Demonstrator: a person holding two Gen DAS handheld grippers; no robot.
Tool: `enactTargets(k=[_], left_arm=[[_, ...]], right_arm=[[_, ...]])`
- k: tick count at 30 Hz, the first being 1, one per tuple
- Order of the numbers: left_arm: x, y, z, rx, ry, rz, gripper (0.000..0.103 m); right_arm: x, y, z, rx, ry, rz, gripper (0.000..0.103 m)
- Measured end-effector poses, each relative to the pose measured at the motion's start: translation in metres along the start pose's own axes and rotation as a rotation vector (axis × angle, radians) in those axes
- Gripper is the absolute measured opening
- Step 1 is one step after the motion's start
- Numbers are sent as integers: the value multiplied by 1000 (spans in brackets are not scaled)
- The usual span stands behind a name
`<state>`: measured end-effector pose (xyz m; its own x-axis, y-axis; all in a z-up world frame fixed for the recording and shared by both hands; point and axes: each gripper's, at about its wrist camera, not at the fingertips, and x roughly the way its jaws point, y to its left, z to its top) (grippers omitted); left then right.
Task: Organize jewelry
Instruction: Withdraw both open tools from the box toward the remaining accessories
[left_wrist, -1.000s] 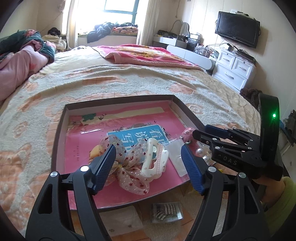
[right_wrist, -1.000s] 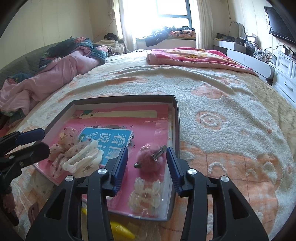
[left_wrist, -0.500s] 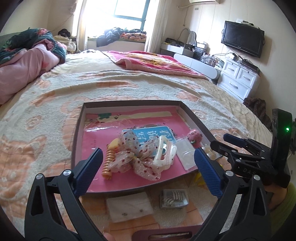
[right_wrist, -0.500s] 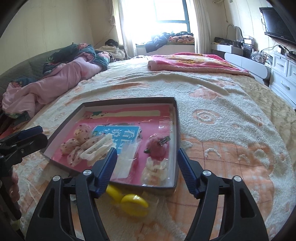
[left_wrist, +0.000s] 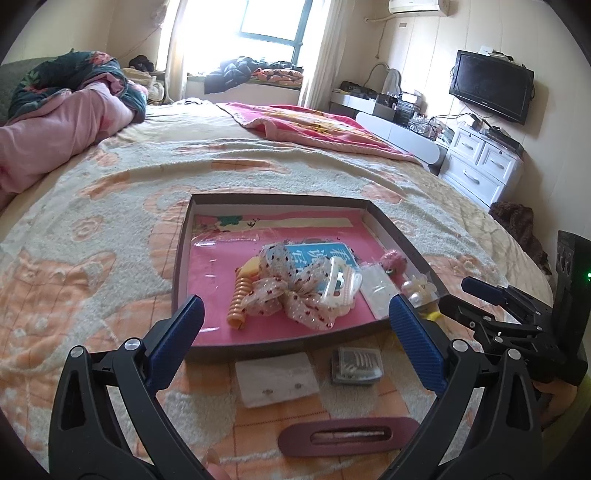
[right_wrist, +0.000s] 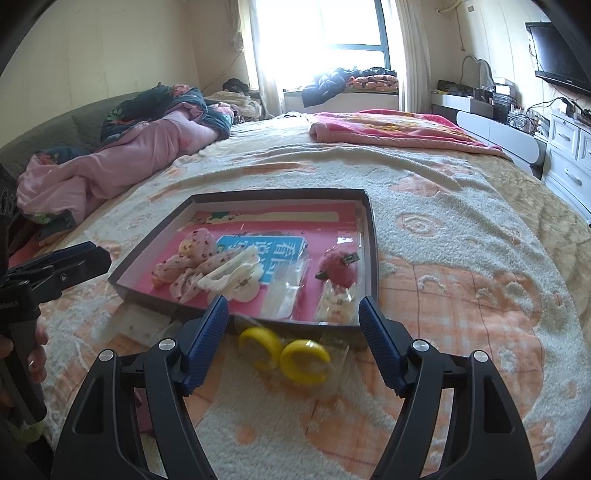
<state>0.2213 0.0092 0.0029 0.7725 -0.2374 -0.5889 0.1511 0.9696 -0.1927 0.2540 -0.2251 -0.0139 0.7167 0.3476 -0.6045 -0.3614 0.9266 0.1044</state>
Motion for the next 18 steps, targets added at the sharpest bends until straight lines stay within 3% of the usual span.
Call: enactTargets(k=[18], left_arm=[[-16,15,-24,-6,23,38,92]], right_arm=[[-20,34,-23,-59,31,63,71]])
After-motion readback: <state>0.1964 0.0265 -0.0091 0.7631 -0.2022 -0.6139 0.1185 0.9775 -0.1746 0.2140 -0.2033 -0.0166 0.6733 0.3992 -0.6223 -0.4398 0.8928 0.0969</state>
